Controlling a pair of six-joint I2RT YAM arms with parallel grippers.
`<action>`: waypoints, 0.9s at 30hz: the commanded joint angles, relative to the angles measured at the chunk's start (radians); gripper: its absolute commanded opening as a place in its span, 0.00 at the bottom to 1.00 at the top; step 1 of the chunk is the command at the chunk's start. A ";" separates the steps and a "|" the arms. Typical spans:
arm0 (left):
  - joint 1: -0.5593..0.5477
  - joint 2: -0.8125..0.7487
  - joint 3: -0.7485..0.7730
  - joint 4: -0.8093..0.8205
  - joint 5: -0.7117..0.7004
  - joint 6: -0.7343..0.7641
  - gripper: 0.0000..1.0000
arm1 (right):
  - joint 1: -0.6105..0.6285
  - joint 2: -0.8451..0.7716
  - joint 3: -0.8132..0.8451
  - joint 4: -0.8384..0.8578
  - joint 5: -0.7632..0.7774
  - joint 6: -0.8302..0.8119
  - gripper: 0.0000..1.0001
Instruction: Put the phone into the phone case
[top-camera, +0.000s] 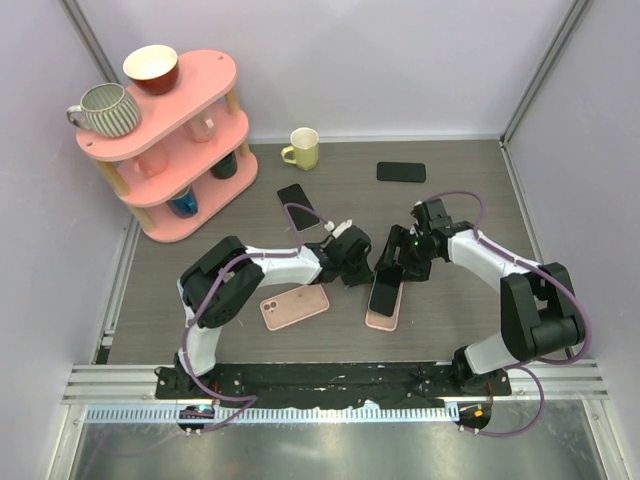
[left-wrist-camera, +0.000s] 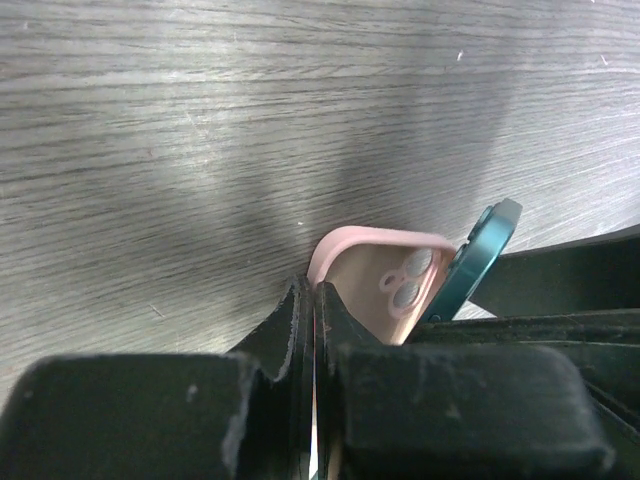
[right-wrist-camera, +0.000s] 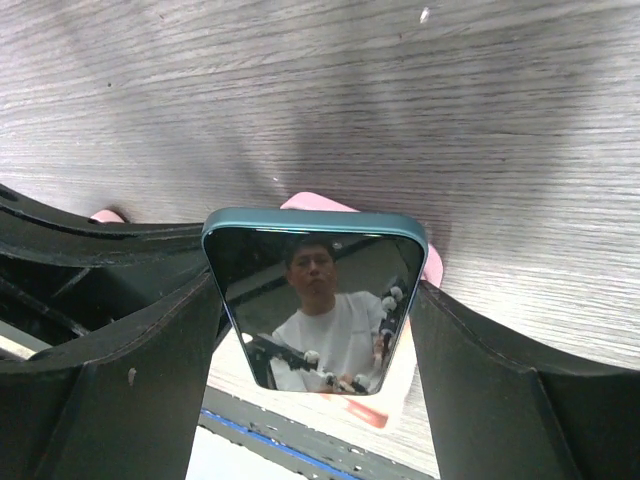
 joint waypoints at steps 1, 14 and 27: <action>-0.005 -0.038 -0.013 -0.079 -0.080 -0.073 0.00 | 0.022 -0.030 0.013 0.075 0.011 0.076 0.21; -0.005 -0.035 -0.021 -0.036 -0.052 -0.021 0.00 | 0.035 -0.007 0.026 0.019 0.103 -0.088 0.19; -0.005 -0.036 -0.042 0.027 -0.045 0.011 0.00 | 0.066 -0.006 0.034 0.002 0.098 -0.219 0.20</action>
